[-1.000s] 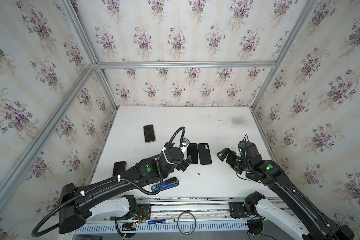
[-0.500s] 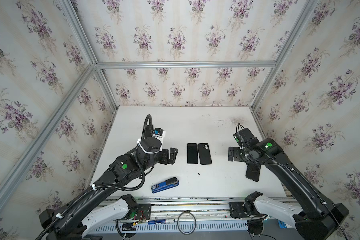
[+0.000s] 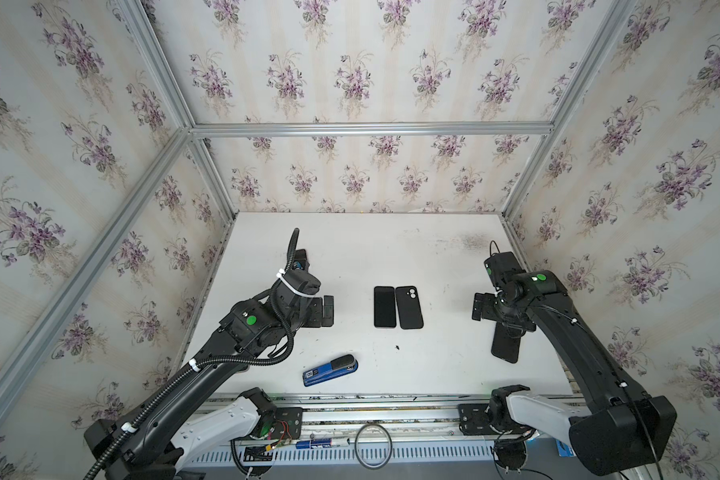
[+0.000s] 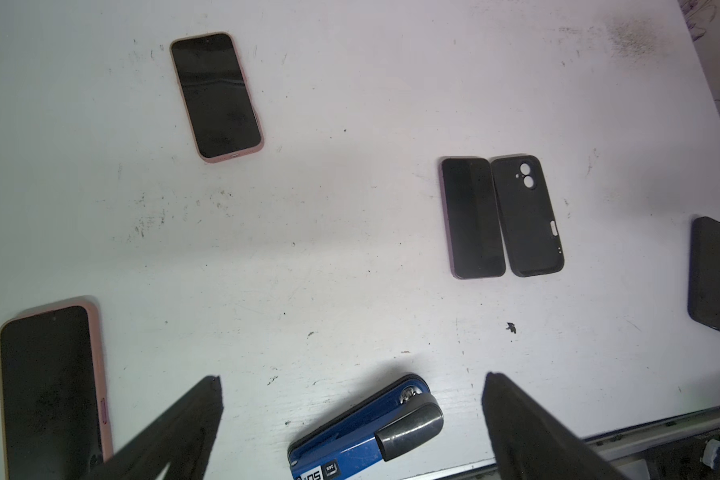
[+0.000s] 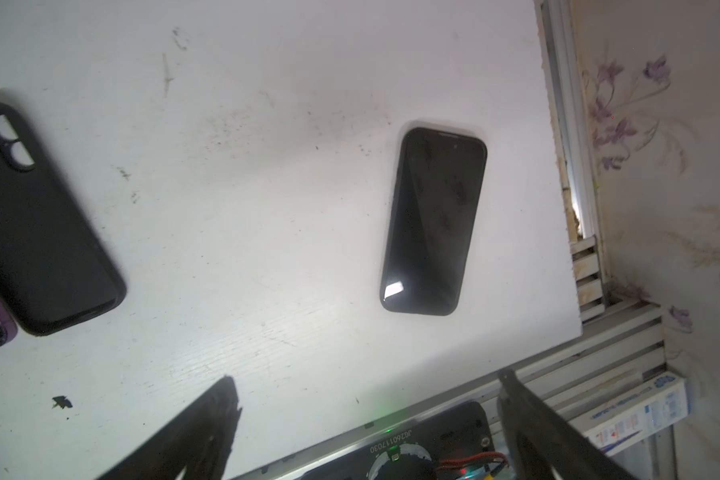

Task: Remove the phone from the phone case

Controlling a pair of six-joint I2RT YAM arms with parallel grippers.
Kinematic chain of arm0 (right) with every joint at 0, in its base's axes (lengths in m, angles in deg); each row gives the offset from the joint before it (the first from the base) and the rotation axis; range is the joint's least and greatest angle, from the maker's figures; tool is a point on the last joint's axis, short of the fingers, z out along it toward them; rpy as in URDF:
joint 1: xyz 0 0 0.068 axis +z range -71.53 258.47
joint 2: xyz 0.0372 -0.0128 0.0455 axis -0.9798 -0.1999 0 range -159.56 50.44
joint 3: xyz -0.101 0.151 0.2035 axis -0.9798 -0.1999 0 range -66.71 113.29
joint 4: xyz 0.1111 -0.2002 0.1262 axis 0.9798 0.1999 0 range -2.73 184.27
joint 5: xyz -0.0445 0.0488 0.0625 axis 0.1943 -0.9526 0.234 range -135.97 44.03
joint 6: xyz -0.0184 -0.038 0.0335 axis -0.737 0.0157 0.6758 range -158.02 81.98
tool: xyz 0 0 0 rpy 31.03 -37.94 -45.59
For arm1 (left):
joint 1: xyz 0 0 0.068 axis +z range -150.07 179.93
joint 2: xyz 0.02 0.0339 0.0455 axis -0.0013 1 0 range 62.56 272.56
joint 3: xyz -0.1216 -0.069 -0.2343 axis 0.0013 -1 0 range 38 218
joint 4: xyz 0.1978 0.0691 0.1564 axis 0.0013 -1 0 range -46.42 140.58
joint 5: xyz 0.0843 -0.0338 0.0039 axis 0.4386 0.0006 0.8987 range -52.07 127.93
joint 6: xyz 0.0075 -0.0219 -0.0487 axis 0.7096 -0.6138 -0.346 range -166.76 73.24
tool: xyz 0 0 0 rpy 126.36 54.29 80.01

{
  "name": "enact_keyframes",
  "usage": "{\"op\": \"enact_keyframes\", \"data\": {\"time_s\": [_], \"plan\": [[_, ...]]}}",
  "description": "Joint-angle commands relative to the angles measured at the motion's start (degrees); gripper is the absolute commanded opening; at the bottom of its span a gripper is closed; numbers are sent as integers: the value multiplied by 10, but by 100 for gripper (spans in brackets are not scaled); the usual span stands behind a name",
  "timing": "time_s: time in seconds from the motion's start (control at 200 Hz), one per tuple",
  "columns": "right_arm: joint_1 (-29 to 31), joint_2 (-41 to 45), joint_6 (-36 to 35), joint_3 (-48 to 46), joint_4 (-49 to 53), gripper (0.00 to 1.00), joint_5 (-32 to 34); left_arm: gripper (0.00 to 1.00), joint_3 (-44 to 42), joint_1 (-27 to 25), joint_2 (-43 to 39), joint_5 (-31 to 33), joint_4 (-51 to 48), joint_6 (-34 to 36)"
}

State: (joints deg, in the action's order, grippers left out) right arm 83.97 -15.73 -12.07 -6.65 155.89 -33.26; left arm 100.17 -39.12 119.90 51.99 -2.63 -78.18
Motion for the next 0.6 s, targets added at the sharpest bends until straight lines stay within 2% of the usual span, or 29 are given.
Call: {"op": "enact_keyframes", "data": {"time_s": [0.0, 0.15, 0.275, 0.355, 0.465, 0.6], "plan": [[-47, -1, 13, -37, -38, 100, -59, 100, 11, 0, 19, 6, -9, 11], [-61, -33, 54, -33, -30, 100, -38, 100, 20, 0, 38, 8, -8, 20], [-86, -54, 83, -70, -61, 100, -58, 100, 20, -1, 47, -18, 10, 33], [-105, -67, 95, -86, -76, 100, -44, 100, 16, 0, 54, -22, 21, 35], [-141, -81, 91, -103, -101, 99, -66, 100, 22, 0, 66, -21, 24, 37], [-162, -87, 84, -115, -123, 99, -37, 100, 31, 0, 84, -32, 28, 43]]}}
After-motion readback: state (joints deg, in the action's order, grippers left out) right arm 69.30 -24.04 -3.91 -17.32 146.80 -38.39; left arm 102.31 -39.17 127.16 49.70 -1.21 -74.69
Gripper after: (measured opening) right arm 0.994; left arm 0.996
